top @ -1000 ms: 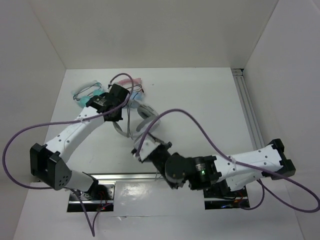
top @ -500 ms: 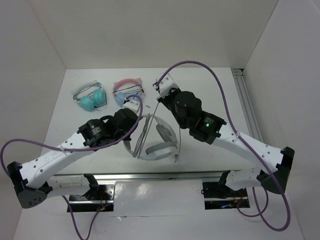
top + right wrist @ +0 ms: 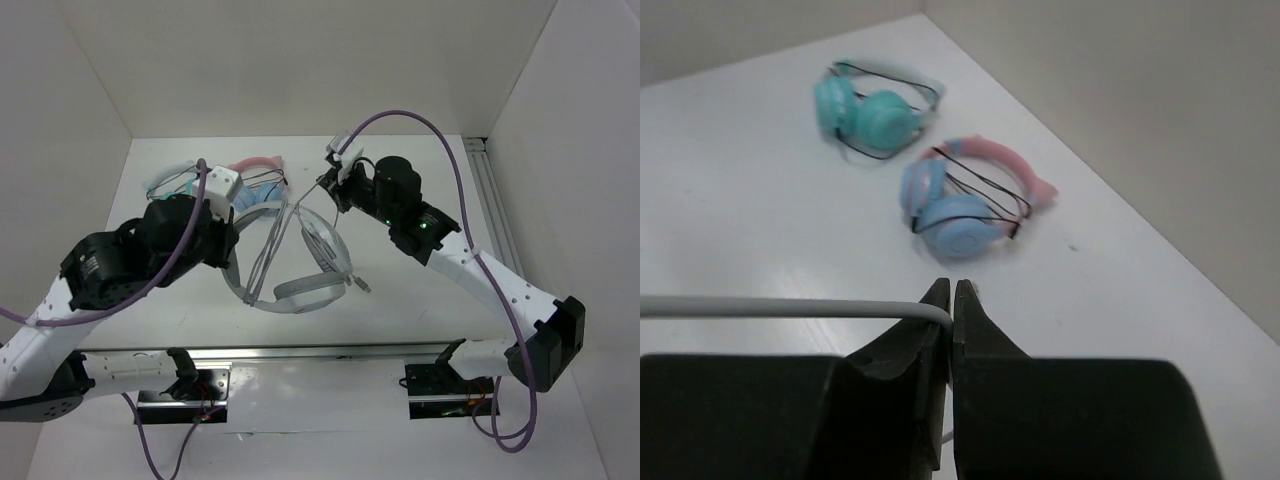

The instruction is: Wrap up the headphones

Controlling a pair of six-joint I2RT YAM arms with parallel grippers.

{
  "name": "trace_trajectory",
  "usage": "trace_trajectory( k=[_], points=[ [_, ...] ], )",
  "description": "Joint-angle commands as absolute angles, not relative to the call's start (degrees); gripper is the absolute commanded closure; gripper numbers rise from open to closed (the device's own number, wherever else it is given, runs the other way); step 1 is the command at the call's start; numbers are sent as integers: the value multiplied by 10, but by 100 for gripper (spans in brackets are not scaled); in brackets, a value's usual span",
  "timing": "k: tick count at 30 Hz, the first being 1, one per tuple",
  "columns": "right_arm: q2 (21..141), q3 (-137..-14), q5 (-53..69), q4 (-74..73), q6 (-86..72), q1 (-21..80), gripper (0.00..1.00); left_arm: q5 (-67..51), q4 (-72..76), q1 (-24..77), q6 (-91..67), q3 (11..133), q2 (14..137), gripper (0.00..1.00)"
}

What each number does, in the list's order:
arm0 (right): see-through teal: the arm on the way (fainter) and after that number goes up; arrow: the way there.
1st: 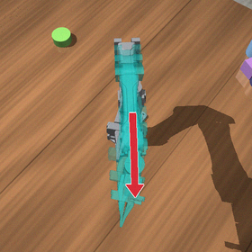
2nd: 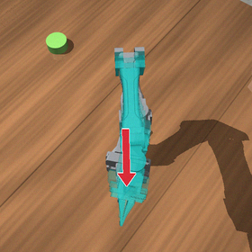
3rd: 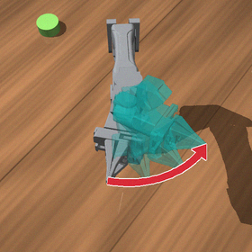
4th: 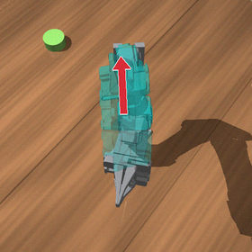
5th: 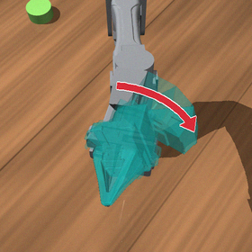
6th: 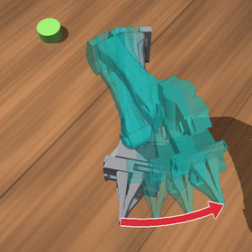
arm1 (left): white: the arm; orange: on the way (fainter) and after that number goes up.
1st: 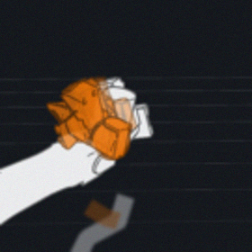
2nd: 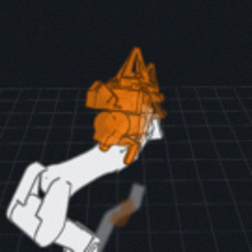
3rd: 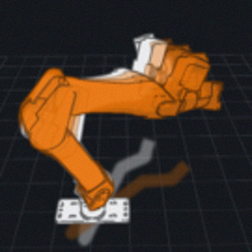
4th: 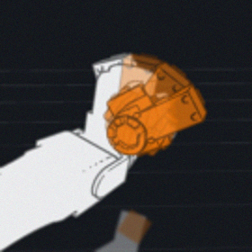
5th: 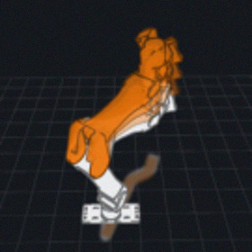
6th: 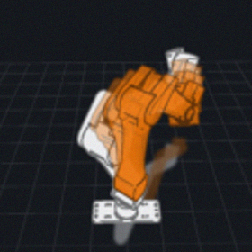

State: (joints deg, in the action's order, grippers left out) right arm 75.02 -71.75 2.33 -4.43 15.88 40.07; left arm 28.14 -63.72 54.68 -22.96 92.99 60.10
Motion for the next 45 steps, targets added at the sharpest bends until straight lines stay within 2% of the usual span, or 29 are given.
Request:
trace_trajectory(
  k=[1,3,8,13,18,22,31,38,45],
  points=[
    [752,-681,168,17,90,345,94,208,-664,558,-206,1019,594,100],
    [772,-667,237,59,50,333,94,200,-657,558,-206,1060,602,100],
    [830,-565,315,238,-58,343,93,192,-625,558,-214,1100,613,100],
    [919,-506,291,398,-132,403,86,258,-585,558,-257,1118,620,100],
    [984,-451,286,481,-175,414,84,351,-585,558,-298,1140,640,100],
    [1041,-406,293,541,-193,401,84,373,-576,558,-328,1153,645,100],
    [1055,-346,299,567,-194,395,84,449,-586,558,-359,1187,669,100],
    [1055,-341,309,556,-183,379,76,417,-592,552,-353,1202,681,100],
    [991,-342,302,527,-176,389,78,422,-592,552,-353,1202,675,100]
  ],
)
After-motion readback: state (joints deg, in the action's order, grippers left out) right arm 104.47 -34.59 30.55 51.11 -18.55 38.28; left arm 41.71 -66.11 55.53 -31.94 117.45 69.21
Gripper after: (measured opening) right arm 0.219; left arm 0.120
